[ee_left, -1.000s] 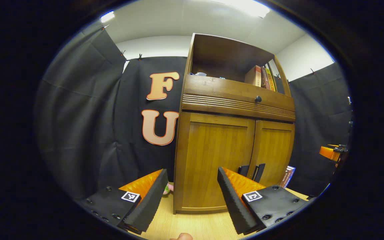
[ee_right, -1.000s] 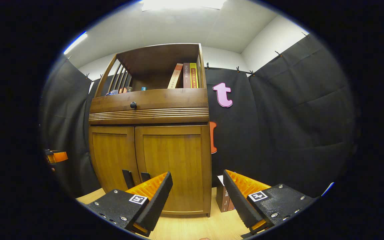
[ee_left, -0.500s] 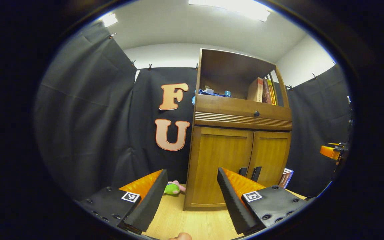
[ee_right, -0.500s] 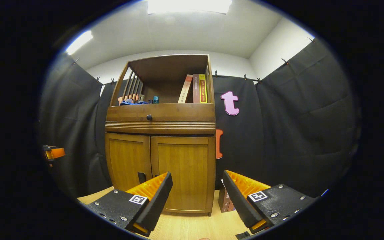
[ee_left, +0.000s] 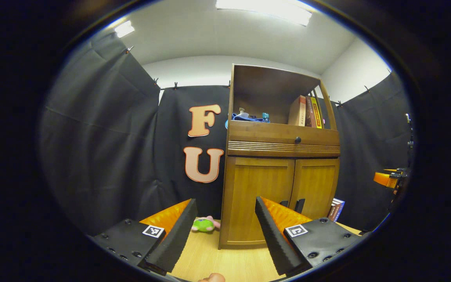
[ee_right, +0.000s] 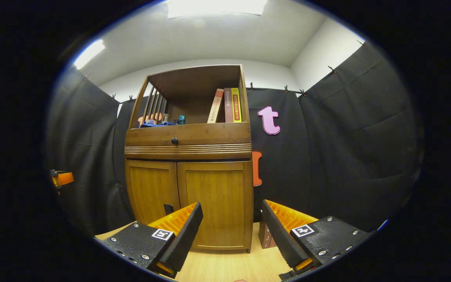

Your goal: Open the right door of the double-door shoe cabinet with the right hand, and open the left door with the left hand.

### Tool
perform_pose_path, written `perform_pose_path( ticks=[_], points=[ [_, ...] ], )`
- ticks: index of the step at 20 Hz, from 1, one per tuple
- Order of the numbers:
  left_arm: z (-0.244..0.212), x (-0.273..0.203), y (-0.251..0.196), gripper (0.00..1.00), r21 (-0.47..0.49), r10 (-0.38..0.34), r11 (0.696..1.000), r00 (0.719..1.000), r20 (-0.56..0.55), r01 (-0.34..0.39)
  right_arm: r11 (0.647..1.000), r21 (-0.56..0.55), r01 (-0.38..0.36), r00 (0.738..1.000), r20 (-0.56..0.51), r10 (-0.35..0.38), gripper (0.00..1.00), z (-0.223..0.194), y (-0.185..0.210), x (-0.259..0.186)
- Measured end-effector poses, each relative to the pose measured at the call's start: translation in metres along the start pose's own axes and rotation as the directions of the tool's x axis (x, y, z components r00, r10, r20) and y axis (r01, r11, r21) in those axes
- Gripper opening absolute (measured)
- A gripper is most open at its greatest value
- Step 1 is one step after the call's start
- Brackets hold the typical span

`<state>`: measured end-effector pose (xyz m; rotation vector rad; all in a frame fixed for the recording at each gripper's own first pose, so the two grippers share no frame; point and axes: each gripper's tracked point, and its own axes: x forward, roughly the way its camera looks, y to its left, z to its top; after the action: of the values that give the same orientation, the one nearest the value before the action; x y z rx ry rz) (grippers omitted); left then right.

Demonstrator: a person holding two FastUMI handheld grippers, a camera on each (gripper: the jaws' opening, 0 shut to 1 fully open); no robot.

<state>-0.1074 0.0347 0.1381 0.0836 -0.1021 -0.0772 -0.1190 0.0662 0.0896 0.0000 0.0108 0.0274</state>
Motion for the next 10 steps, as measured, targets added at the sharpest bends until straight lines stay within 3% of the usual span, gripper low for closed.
perform_pose_path(
  ticks=[10],
  points=[
    [-0.028,0.022,-0.001,0.95,0.034,-0.028,0.999,0.999,0.016,0.027,0.999,0.007,-0.042,0.998,-0.042,0.043,0.94,-0.078,0.066,0.07]
  ],
)
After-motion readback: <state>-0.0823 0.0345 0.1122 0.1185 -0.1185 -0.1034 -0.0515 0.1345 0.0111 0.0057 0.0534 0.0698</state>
